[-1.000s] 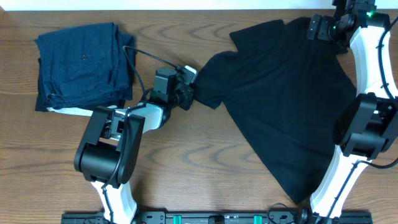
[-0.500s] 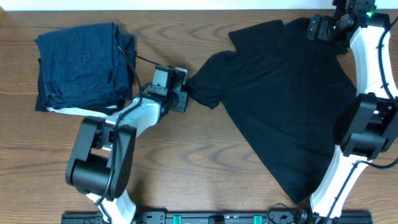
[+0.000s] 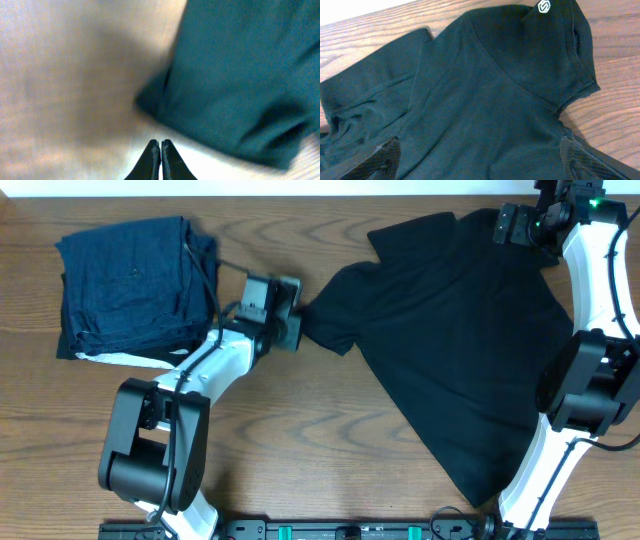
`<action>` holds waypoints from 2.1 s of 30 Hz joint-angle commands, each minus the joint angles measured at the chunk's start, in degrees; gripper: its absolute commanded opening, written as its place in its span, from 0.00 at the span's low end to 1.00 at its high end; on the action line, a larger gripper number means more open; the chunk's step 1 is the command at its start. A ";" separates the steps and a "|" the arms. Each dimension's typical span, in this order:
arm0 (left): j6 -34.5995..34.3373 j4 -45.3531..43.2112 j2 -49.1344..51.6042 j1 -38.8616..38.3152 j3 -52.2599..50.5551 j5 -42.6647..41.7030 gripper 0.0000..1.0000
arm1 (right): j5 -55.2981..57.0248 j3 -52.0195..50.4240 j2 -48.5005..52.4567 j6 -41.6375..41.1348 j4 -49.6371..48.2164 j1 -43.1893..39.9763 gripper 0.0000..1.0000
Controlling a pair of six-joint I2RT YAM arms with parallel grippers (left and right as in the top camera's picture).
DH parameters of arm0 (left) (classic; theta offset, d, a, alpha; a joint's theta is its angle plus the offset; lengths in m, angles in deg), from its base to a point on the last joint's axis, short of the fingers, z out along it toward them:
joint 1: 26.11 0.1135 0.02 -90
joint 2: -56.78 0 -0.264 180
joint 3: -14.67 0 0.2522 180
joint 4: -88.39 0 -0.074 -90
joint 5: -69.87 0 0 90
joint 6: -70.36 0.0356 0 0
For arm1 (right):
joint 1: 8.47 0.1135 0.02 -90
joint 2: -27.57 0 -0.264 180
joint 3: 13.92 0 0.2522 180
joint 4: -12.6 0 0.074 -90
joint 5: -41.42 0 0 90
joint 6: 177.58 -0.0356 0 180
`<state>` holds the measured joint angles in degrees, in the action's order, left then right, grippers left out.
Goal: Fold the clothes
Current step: 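Pull the left sleeve leftward with the left gripper to flatten the shirt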
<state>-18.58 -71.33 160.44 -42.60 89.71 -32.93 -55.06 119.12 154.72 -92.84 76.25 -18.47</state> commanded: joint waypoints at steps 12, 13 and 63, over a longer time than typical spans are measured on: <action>-0.07 -10.23 8.00 0.39 2.95 -10.67 0.06 | -0.20 -0.07 0.26 -0.26 0.07 -0.11 0.99; -0.07 -10.73 8.39 0.39 2.95 -10.71 0.06 | -0.20 -0.07 0.26 -0.26 0.07 -0.11 0.99; -3.26 33.55 15.41 3.43 16.52 7.32 0.06 | -0.20 -0.07 0.26 -0.26 0.07 -0.11 0.99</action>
<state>-22.41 -38.35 174.54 -40.53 107.41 -28.69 -55.08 119.12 154.72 -92.84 76.25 -18.47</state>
